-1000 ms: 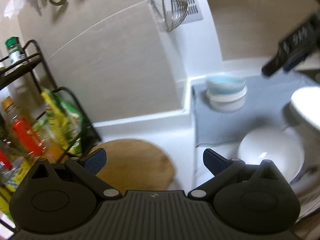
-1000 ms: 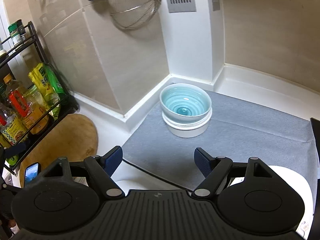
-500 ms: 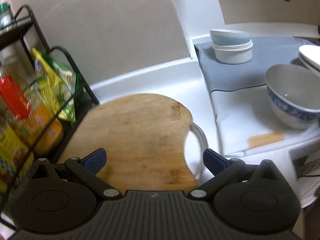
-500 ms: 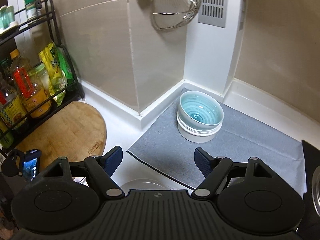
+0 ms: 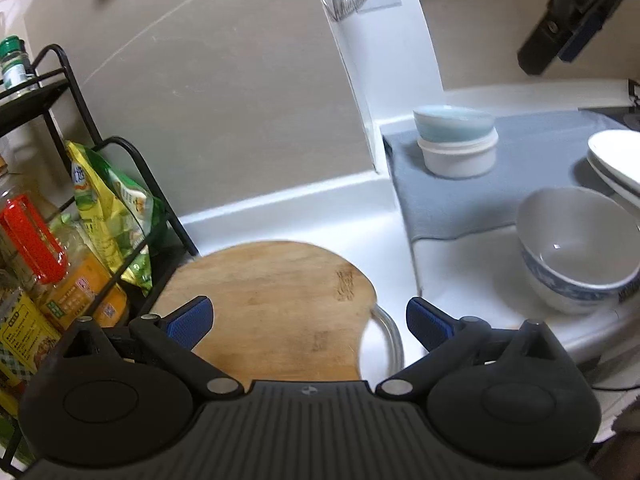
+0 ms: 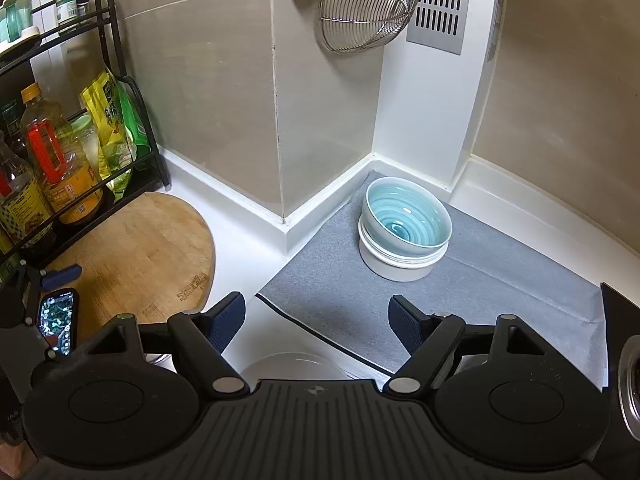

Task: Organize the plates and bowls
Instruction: 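Move both grippers toward the white blue-patterned bowl on the counter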

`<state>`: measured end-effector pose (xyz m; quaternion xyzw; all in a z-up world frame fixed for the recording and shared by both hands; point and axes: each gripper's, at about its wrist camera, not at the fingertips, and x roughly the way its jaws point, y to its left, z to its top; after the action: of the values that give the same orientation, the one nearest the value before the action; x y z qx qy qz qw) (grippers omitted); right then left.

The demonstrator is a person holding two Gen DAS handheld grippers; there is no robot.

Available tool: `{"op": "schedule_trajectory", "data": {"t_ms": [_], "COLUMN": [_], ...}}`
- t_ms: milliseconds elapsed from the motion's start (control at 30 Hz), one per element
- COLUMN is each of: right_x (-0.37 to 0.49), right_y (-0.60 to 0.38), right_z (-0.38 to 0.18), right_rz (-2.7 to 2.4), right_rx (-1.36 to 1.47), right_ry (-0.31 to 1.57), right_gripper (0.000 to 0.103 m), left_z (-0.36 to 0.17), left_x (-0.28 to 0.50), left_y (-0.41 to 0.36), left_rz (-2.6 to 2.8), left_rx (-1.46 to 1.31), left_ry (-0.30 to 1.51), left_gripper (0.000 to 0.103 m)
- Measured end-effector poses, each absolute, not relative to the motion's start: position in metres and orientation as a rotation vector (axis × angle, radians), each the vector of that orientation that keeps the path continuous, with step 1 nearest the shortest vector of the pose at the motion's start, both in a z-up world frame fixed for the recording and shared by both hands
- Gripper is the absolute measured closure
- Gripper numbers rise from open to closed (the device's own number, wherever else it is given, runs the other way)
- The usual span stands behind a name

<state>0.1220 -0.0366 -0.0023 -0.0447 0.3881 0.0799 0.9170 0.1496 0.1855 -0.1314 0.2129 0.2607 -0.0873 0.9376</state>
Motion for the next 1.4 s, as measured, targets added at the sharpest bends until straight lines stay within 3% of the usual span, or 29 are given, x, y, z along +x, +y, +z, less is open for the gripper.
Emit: {"op": "schedule_trajectory", "data": {"t_ms": [467,700,1400], "right_x": [0.124,0.125,0.125], "right_y": [-0.035,-0.035,-0.046], "right_z": [-0.006,-0.006,-0.011], "right_rz": [0.165,0.163,0.151], "right_rx": [-0.091,-0.091,-0.049], "right_ry": [0.818,0.817,0.835], "right_gripper": [0.022,0.022,0.022], "left_z": [-0.17,-0.136,-0.135], "left_x": [0.156,0.168,0.156], "left_y": [0.198,0.21,0.184], "left_rz": [-0.083,-0.073,-0.131], "left_rx": [0.497,0.403,0.393], "left_ry": [0.627,0.537,0.616], "left_gripper": [0.0,0.0,0.0]}}
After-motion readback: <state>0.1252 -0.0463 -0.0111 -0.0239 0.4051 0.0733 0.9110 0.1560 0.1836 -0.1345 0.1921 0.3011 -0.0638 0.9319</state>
